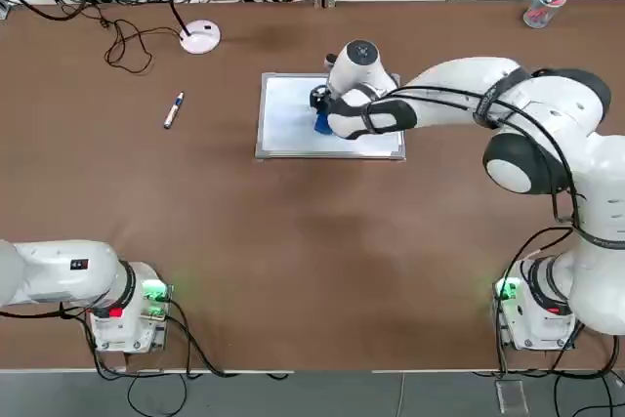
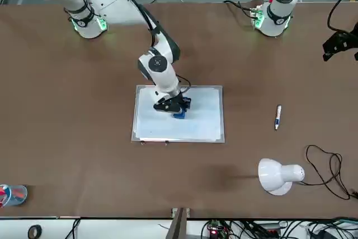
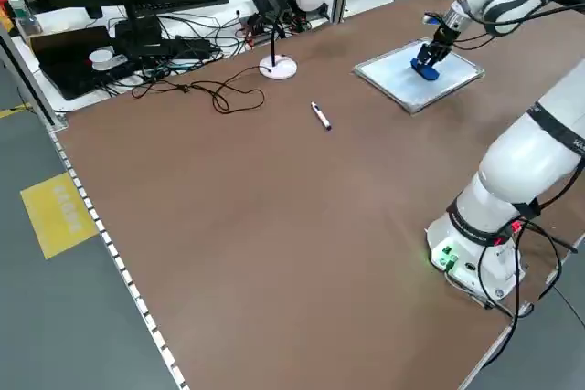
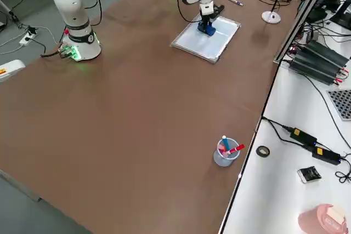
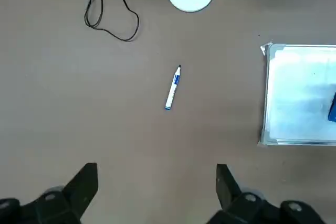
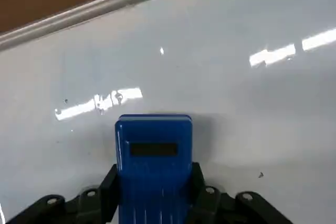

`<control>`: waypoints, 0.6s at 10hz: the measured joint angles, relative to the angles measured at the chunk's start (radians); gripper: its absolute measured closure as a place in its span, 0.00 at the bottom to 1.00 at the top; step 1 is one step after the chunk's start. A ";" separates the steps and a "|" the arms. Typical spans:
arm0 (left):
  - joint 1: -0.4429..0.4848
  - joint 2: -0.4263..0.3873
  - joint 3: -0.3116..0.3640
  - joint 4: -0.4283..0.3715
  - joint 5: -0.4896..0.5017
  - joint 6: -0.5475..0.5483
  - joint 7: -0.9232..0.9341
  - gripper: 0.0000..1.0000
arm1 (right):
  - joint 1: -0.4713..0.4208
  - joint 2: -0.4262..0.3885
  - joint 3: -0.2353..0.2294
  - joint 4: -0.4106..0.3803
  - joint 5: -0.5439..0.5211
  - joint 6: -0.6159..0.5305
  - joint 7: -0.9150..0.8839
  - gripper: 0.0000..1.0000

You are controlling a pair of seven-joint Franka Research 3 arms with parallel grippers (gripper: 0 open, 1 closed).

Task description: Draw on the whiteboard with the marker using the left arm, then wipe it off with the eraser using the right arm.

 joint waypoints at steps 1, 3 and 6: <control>0.000 0.000 0.000 0.000 0.000 0.000 0.000 0.00 | -0.010 0.000 -0.003 0.007 0.000 -0.017 0.000 0.44; 0.000 0.000 0.000 0.000 0.000 0.000 0.000 0.00 | -0.036 -0.001 -0.008 0.026 0.000 -0.064 0.000 0.44; 0.000 0.000 0.000 0.000 0.000 0.000 0.000 0.00 | -0.083 -0.043 -0.012 0.066 0.000 -0.196 -0.016 0.44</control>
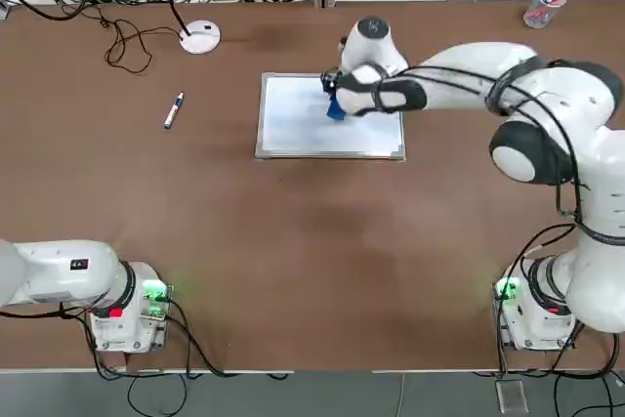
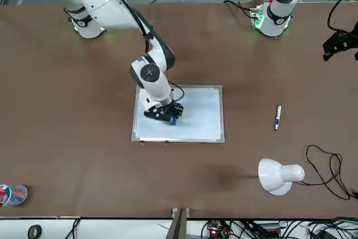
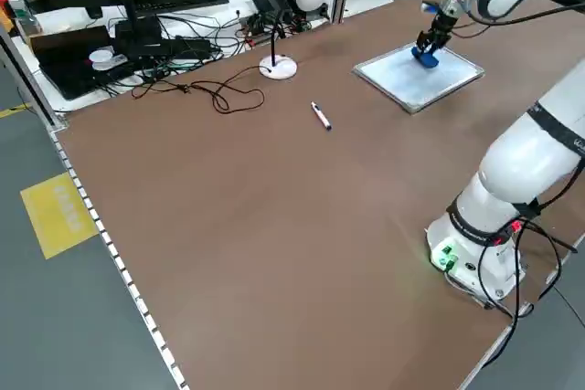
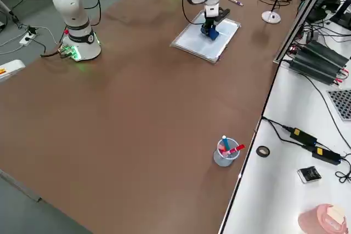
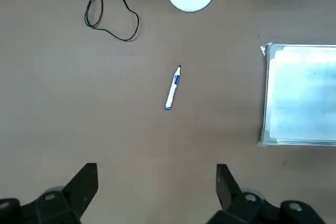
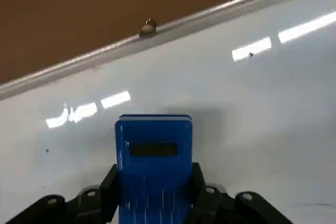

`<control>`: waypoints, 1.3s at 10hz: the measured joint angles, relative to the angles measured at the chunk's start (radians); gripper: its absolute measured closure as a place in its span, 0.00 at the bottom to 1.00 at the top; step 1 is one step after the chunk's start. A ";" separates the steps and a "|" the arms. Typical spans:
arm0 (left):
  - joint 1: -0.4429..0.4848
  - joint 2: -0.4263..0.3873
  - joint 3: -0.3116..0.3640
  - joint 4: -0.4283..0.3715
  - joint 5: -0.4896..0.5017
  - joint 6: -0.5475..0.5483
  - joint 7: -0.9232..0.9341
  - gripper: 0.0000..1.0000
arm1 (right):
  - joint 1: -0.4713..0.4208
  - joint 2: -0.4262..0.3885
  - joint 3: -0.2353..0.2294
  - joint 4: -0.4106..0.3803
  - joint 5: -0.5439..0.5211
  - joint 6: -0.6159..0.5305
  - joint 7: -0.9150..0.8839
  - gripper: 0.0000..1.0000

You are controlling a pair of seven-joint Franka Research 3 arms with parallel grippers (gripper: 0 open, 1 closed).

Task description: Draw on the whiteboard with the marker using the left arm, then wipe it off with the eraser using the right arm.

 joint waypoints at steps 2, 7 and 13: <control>0.000 0.000 0.000 0.000 0.000 0.000 0.000 0.00 | -0.052 -0.082 0.000 0.013 0.000 -0.139 -0.054 0.44; 0.000 0.000 -0.001 0.000 0.000 0.000 0.000 0.00 | -0.125 -0.187 0.001 -0.043 0.001 -0.244 -0.201 0.44; 0.000 0.000 -0.001 -0.002 0.000 0.000 0.000 0.00 | -0.106 -0.066 0.011 -0.162 0.001 0.067 -0.207 0.44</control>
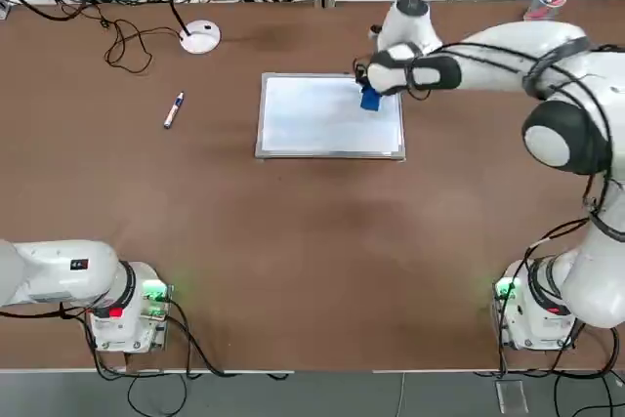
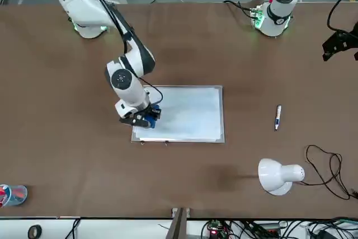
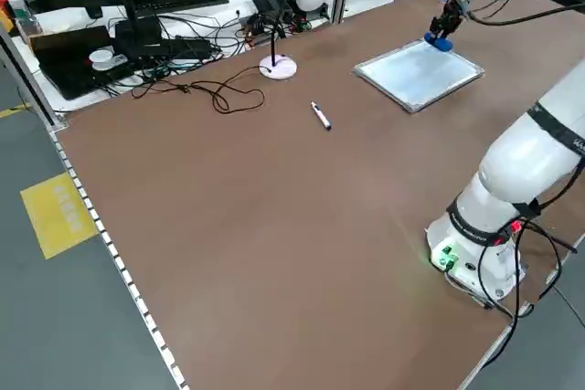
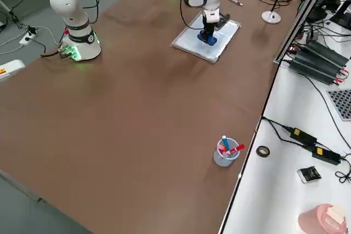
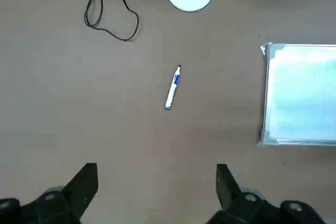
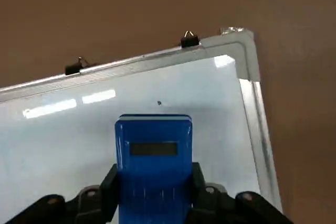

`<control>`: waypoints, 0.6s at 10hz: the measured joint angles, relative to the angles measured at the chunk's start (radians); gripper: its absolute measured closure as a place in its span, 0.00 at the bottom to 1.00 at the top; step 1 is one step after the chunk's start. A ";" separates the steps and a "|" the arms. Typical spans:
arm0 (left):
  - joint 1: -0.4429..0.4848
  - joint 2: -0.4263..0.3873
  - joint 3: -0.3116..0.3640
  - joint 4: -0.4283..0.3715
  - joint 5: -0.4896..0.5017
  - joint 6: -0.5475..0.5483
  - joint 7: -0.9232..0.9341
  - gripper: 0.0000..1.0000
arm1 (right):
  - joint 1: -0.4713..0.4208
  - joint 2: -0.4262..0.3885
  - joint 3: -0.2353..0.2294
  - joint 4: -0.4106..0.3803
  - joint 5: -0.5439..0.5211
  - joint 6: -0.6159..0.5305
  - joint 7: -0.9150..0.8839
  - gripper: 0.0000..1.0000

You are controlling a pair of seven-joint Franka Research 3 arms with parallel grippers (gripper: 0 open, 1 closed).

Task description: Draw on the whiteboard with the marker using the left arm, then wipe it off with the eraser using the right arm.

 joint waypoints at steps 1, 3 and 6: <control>0.000 0.000 0.000 0.000 0.000 0.000 0.000 0.00 | 0.005 0.025 0.000 -0.005 0.000 0.039 0.000 0.44; 0.000 0.000 0.000 -0.001 0.000 0.000 0.000 0.00 | 0.016 0.039 -0.002 -0.017 -0.001 0.094 0.000 0.44; 0.000 0.000 0.000 -0.002 0.000 0.000 0.000 0.00 | 0.045 0.037 -0.002 -0.050 0.000 0.188 0.017 0.44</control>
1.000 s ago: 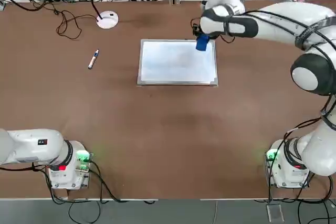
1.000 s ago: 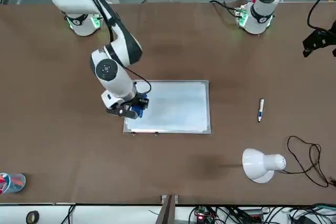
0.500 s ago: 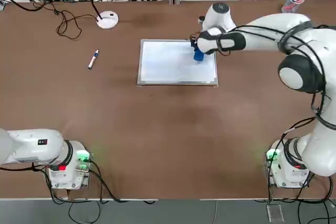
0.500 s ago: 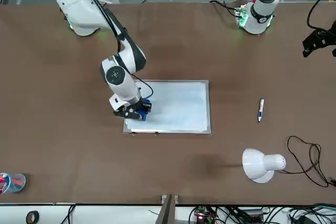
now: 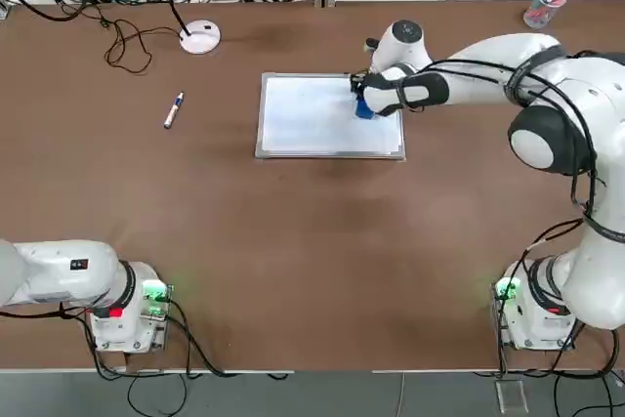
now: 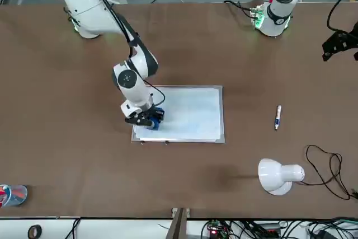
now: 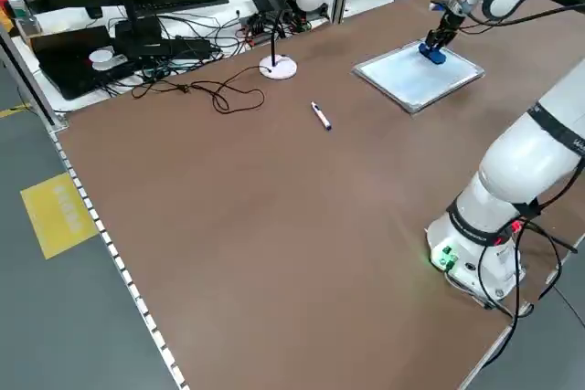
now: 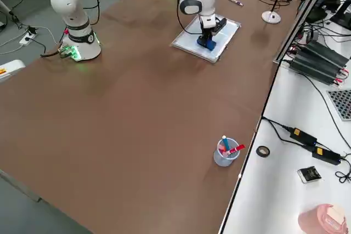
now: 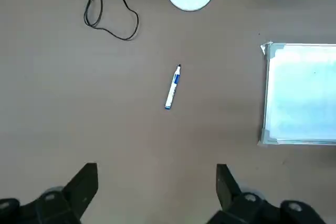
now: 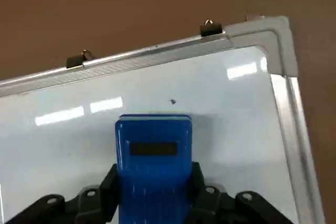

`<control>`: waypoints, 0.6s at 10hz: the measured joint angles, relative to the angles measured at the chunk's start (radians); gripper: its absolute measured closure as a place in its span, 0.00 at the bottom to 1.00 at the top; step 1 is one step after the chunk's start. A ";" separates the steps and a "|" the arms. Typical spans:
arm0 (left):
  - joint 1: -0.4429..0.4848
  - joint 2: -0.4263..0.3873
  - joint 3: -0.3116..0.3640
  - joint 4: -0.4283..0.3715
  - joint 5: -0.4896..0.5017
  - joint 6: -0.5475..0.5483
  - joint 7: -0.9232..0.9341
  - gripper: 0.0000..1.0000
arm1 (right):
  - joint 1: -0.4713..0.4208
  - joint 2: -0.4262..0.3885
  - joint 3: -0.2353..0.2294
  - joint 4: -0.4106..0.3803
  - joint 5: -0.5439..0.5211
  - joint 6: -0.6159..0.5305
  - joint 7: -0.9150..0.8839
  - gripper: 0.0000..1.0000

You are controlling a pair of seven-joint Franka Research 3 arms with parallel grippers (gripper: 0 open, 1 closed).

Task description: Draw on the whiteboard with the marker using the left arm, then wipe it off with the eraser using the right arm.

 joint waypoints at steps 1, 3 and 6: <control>0.000 0.000 0.000 0.000 0.000 0.000 0.000 0.00 | 0.019 0.005 -0.001 -0.009 0.000 0.048 0.018 0.44; 0.000 0.000 0.000 0.000 0.000 0.000 0.000 0.00 | 0.061 0.019 -0.005 -0.020 0.000 0.131 0.055 0.44; 0.000 0.000 0.000 0.000 0.000 0.000 0.000 0.00 | 0.121 0.034 -0.009 -0.013 0.000 0.179 0.123 0.44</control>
